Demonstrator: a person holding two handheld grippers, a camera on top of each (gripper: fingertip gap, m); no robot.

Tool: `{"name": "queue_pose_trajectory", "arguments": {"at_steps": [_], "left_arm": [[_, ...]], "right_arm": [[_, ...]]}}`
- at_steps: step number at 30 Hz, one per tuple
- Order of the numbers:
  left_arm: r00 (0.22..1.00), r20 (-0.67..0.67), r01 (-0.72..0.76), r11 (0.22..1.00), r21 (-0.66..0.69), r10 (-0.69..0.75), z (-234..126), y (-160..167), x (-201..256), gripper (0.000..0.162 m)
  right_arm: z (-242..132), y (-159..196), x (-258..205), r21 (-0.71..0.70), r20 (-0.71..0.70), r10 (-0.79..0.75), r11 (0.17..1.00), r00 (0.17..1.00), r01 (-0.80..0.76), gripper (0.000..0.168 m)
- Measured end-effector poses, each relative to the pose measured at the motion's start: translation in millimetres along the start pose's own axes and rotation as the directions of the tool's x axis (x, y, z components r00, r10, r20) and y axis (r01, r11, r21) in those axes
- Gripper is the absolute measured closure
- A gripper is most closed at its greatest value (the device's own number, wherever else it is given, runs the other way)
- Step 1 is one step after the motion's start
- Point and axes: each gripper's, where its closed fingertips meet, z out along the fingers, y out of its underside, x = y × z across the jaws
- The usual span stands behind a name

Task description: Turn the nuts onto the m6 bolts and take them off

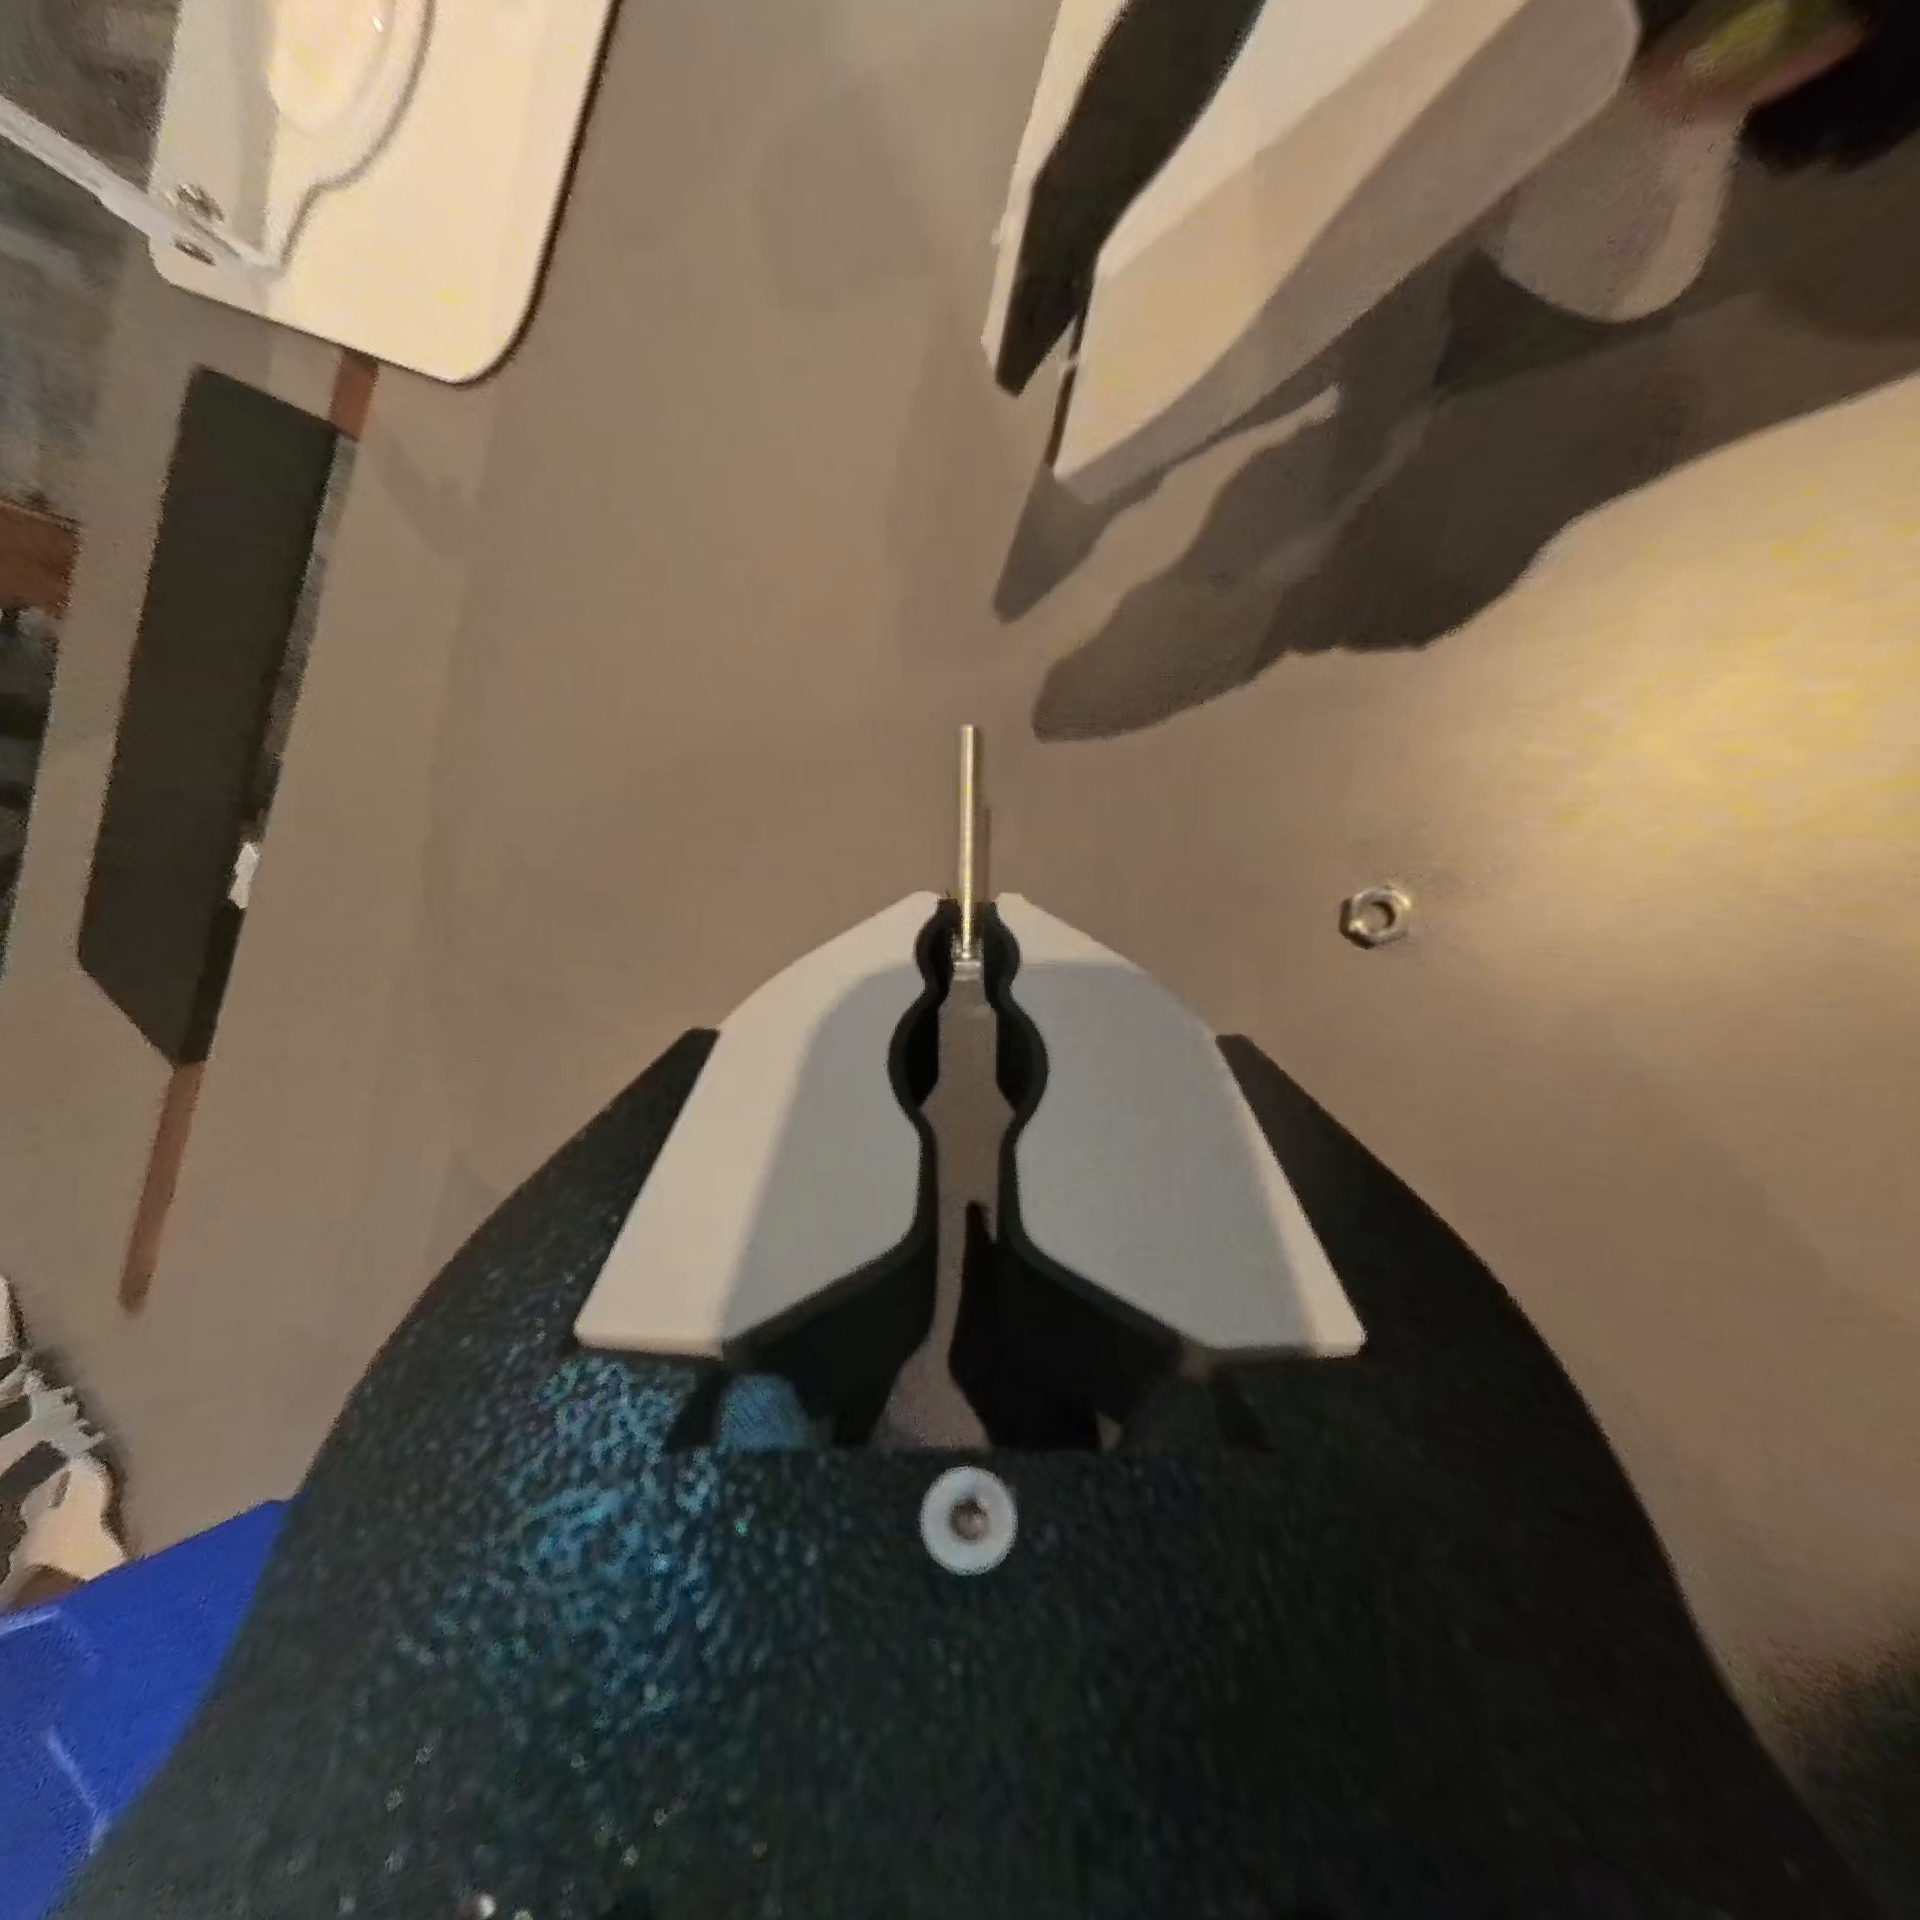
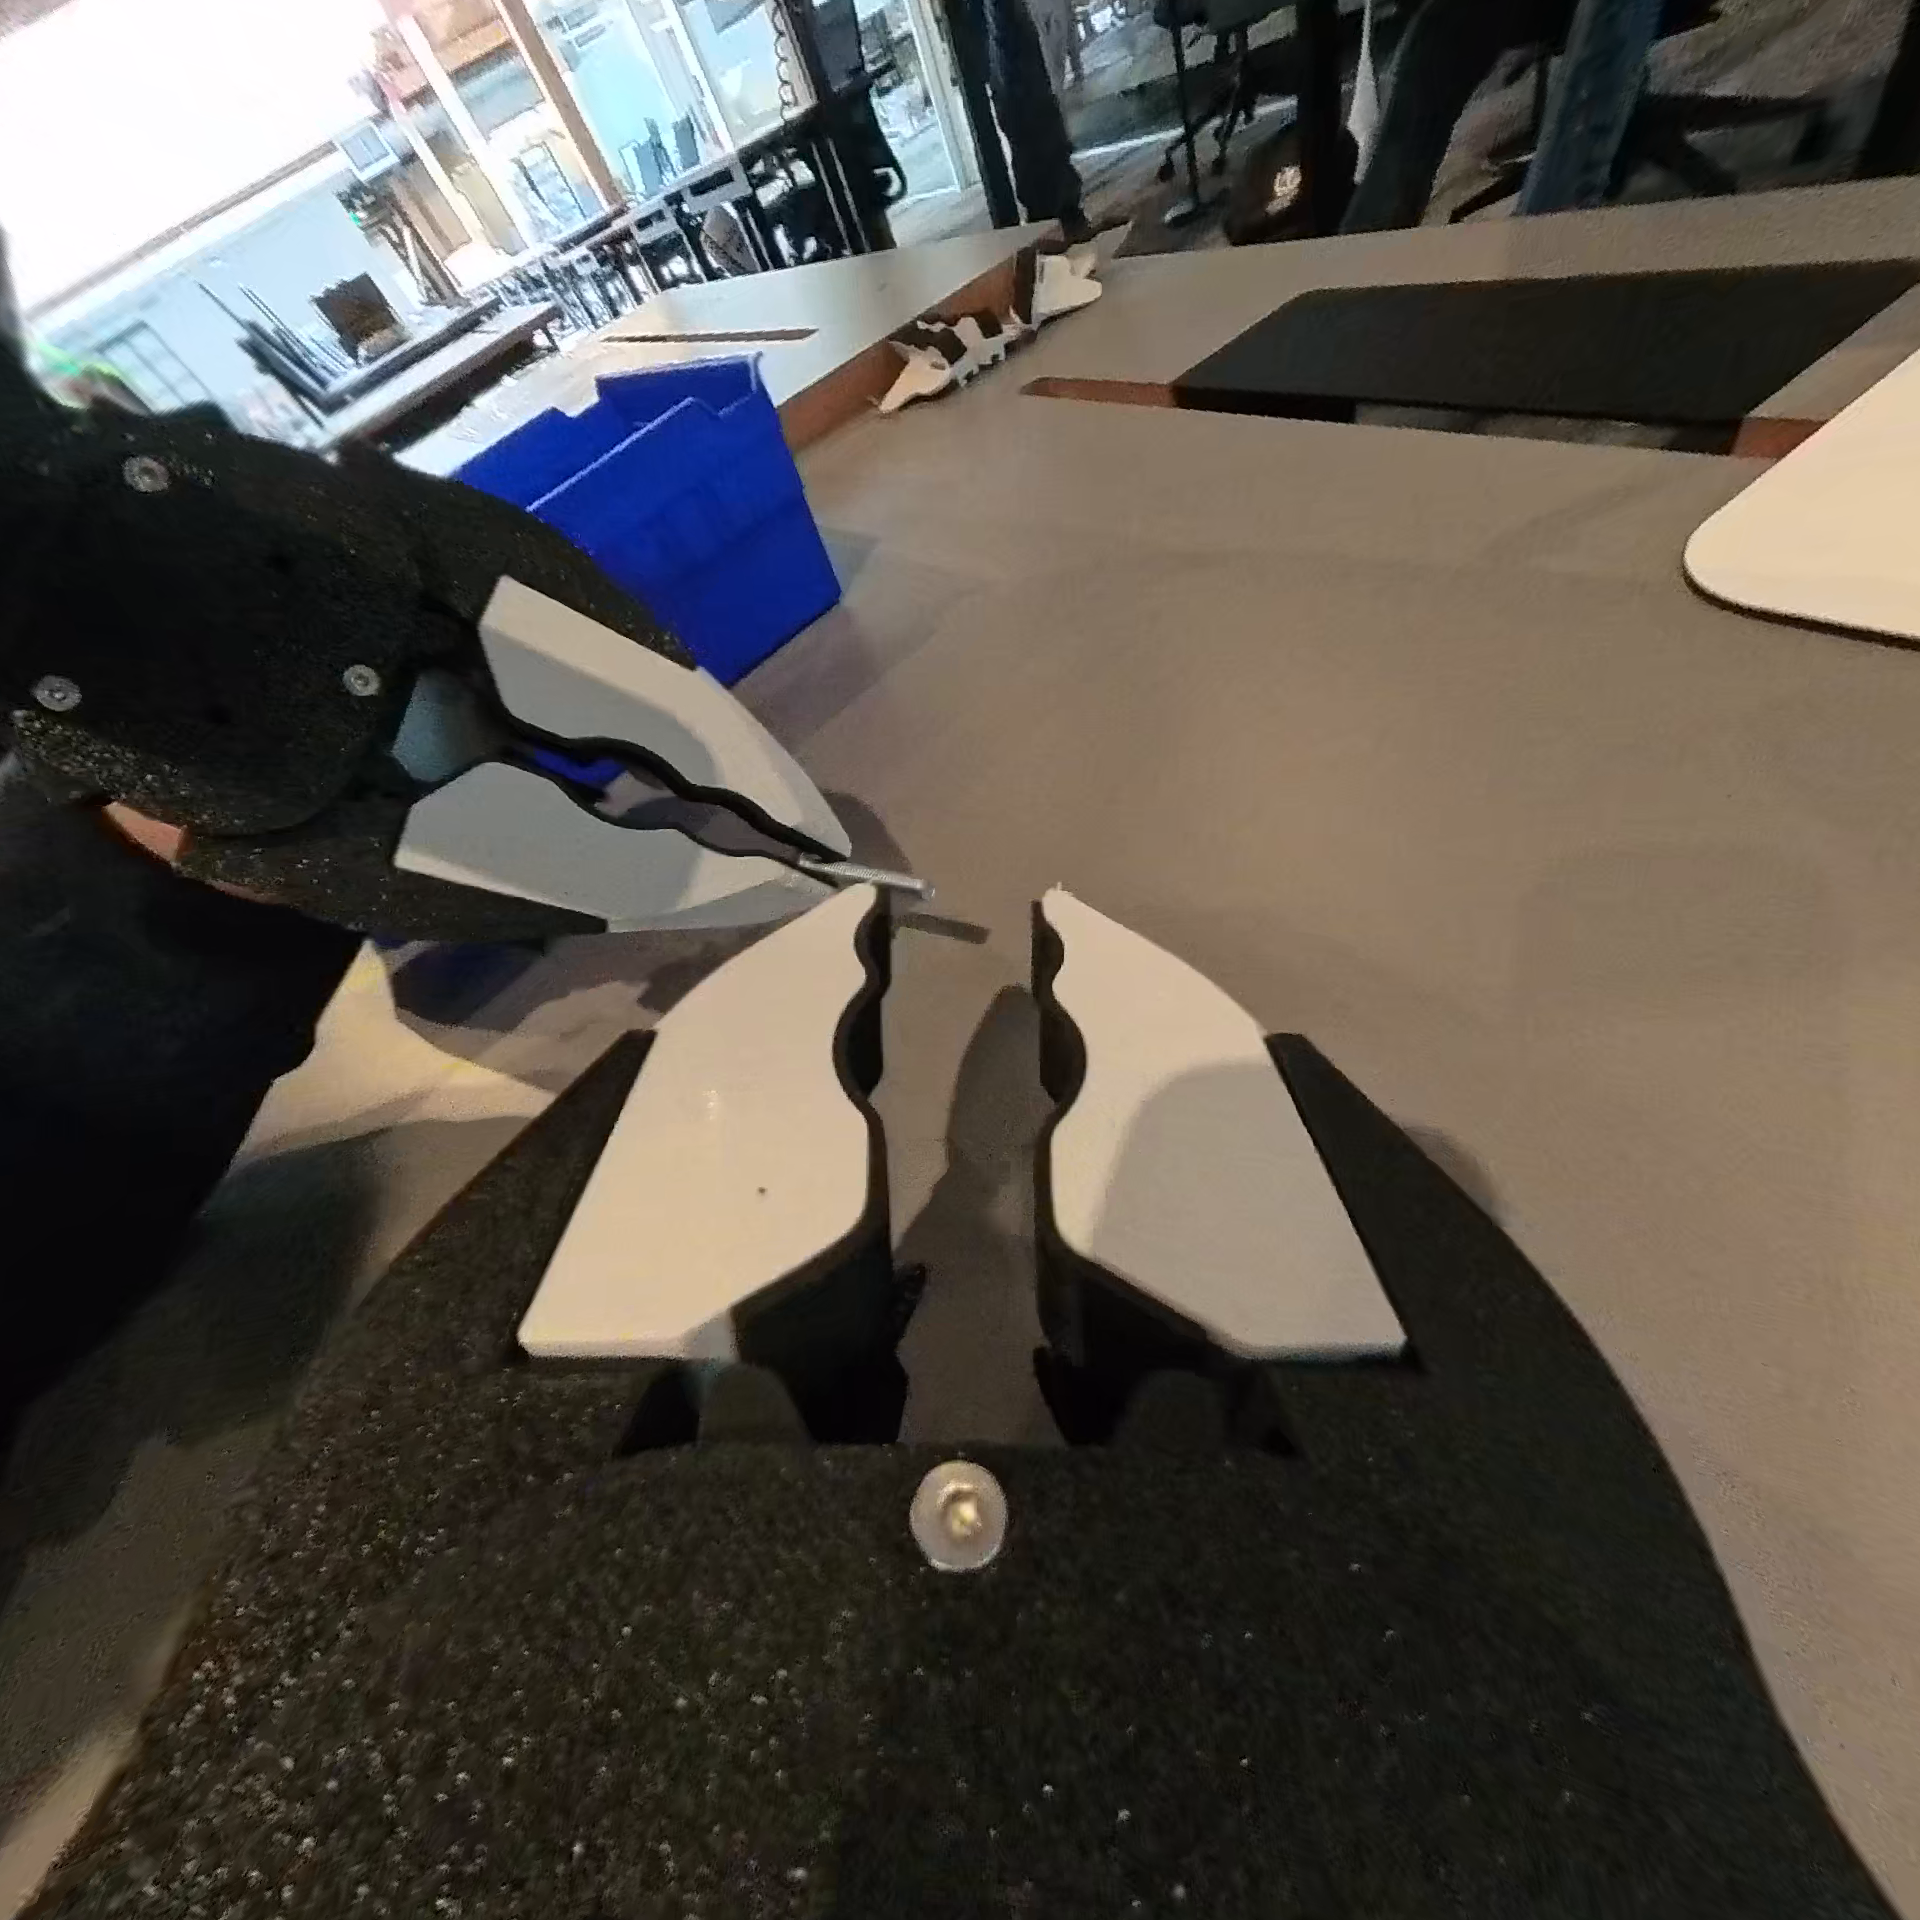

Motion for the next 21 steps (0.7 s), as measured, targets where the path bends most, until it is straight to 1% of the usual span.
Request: {"name": "queue_pose_trajectory", "arguments": {"at_steps": [2,4,7,9,10,13,16,18,21], "left_arm": [[1.000,0.012,-0.001,1.000,0.025,0.000,-3.4,-4.1,-1.2,0.157],[1.000,0.022,0.015,0.996,0.085,-0.017,-7.2,-11.4,-2.9,0.157],[0.996,0.046,0.058,0.960,0.273,-0.073,-19.7,-32.3,-7.2,0.157],[0.993,0.015,0.105,0.911,0.398,-0.120,-29.6,-45.8,-5.6,0.157],[0.991,0.006,0.118,0.893,0.433,-0.134,-32.6,-49.3,-5.1,0.157],[0.992,0.032,0.094,0.879,0.467,-0.123,-36.0,-52.5,-4.4,0.157],[0.993,-0.005,0.106,0.864,0.492,-0.119,-37.2,-57.9,1.8,0.157],[0.994,-0.028,0.106,0.853,0.510,-0.107,-38.0,-61.0,6.4,0.157],[0.994,-0.042,0.105,0.845,0.525,-0.097,-39.0,-62.9,10.1,0.157]], "right_arm": [[0.2,-0.9,-2.6,0.008,0.029,0.026,1.000,0.999,-0.026,0.138],[0.0,-3.1,-6.2,0.022,0.068,0.061,0.998,0.996,-0.063,0.133],[-2.1,-10.8,-12.3,0.067,0.134,0.110,0.990,0.985,-0.120,0.127],[-5.0,-18.4,-18.4,0.106,0.192,0.135,0.982,0.972,-0.158,0.124],[-6.4,-22.3,-21.5,0.125,0.219,0.147,0.976,0.965,-0.177,0.123],[-7.8,-29.1,-30.5,0.151,0.288,0.176,0.962,0.941,-0.226,0.123],[-5.1,-29.4,-35.8,0.152,0.315,0.184,0.959,0.931,-0.240,0.124],[-4.9,-32.0,-38.3,0.166,0.334,0.193,0.951,0.923,-0.259,0.129],[-4.6,-32.8,-39.2,0.176,0.339,0.194,0.948,0.921,-0.265,0.143]]}}
